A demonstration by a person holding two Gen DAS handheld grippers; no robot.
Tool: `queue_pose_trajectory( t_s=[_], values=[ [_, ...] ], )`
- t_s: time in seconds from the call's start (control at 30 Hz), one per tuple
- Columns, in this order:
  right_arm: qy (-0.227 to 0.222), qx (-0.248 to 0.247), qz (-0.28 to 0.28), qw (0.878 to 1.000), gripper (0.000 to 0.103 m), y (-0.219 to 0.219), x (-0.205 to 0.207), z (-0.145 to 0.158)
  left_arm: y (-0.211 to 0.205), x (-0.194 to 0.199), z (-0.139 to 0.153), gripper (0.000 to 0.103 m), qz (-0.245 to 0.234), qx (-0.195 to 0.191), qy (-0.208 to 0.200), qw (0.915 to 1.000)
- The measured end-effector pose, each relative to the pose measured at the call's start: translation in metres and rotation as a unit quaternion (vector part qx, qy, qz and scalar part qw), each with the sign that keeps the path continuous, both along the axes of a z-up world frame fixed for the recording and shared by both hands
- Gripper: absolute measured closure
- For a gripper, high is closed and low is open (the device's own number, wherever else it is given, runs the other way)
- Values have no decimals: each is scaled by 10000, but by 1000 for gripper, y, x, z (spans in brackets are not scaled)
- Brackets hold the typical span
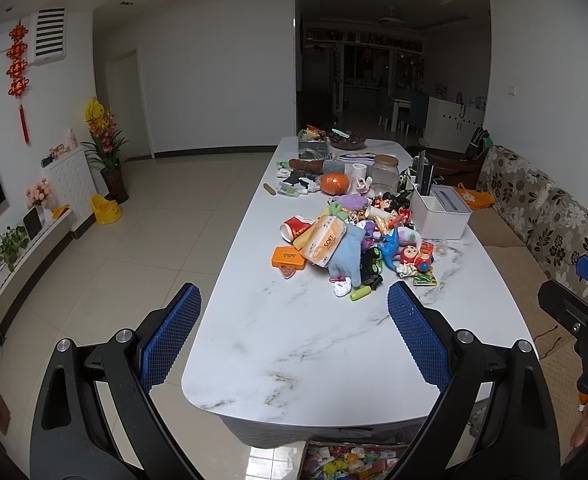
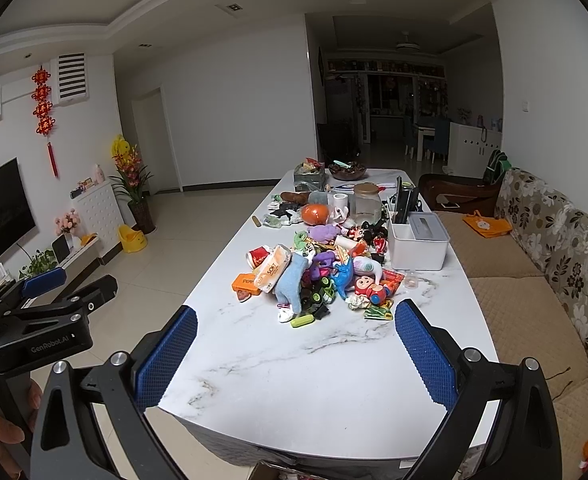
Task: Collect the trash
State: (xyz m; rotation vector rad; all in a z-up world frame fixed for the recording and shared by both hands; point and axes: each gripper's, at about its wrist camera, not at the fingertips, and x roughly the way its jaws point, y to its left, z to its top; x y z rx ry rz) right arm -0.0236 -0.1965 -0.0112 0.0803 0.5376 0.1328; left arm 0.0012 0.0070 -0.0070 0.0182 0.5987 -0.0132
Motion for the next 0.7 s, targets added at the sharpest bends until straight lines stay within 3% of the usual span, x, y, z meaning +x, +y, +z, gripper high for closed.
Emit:
queue_pose_trajectory(
  t_s=[0.7],
  values=[
    [64,-5,-9,10000,5,4,-1,0,-5,0,-3,11,22,8,50,10000]
  ],
)
